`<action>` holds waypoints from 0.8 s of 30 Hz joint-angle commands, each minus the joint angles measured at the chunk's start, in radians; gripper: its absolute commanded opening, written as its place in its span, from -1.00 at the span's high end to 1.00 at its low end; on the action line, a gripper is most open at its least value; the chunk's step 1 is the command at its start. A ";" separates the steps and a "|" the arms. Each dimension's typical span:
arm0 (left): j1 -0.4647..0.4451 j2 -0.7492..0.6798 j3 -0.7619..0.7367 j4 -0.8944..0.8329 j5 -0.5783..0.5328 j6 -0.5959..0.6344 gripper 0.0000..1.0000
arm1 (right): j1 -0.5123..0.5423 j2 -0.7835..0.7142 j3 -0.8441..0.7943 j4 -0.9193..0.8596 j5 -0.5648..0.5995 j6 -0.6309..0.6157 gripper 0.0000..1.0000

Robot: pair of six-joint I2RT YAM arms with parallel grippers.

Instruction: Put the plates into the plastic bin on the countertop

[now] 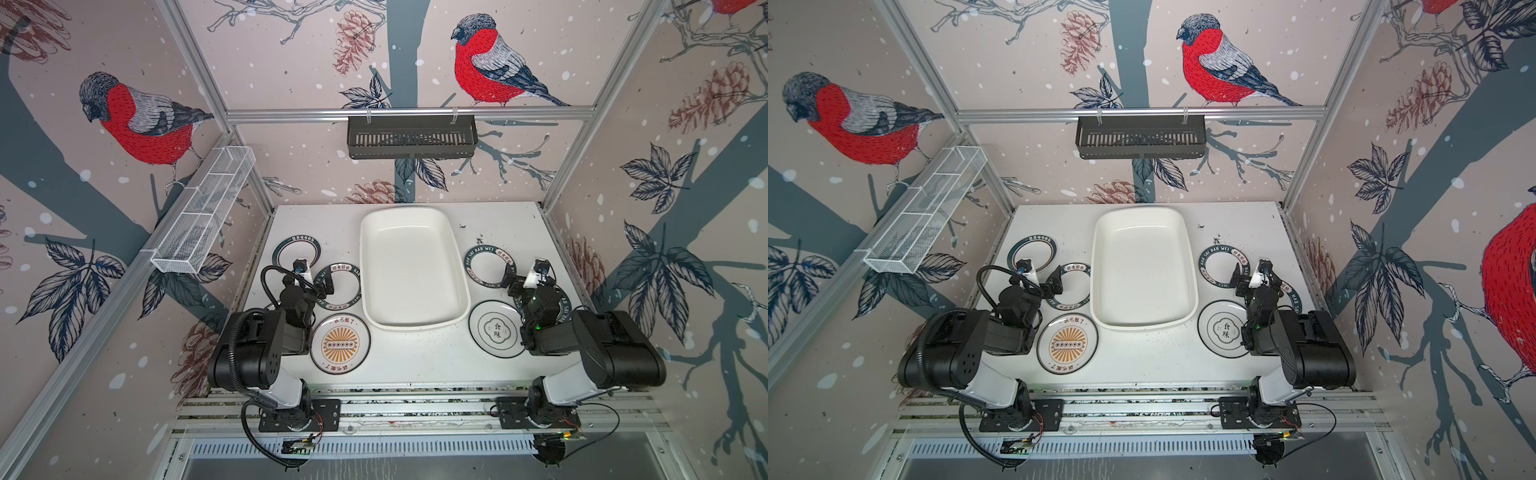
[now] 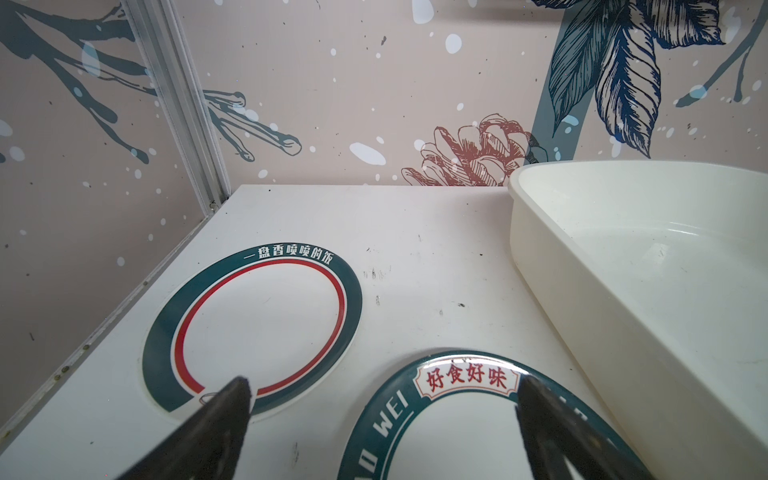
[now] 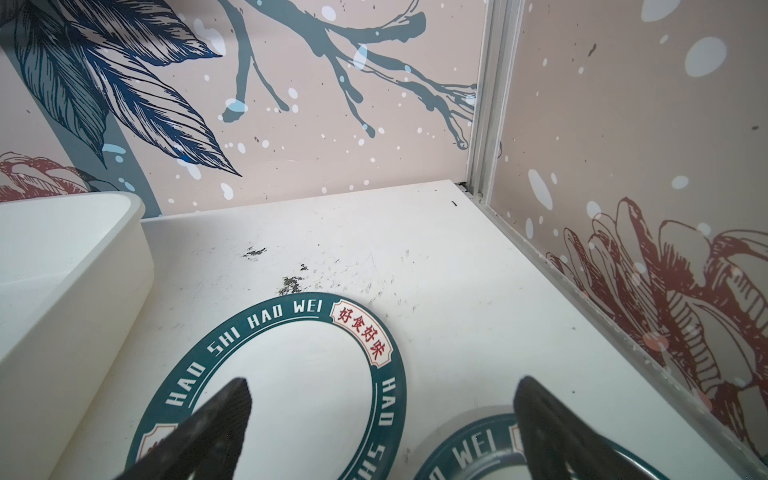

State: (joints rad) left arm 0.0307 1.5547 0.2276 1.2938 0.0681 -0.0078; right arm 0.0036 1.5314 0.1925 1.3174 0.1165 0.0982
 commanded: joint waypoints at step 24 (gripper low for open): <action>0.002 -0.125 0.001 -0.088 0.014 0.018 -0.98 | 0.026 -0.075 0.025 -0.084 0.104 -0.015 -0.99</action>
State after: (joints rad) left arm 0.0307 1.4544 0.2073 1.2686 0.0750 -0.0006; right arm 0.0238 1.4868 0.1974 1.2831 0.1665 0.0978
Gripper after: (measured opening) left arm 0.990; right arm 0.995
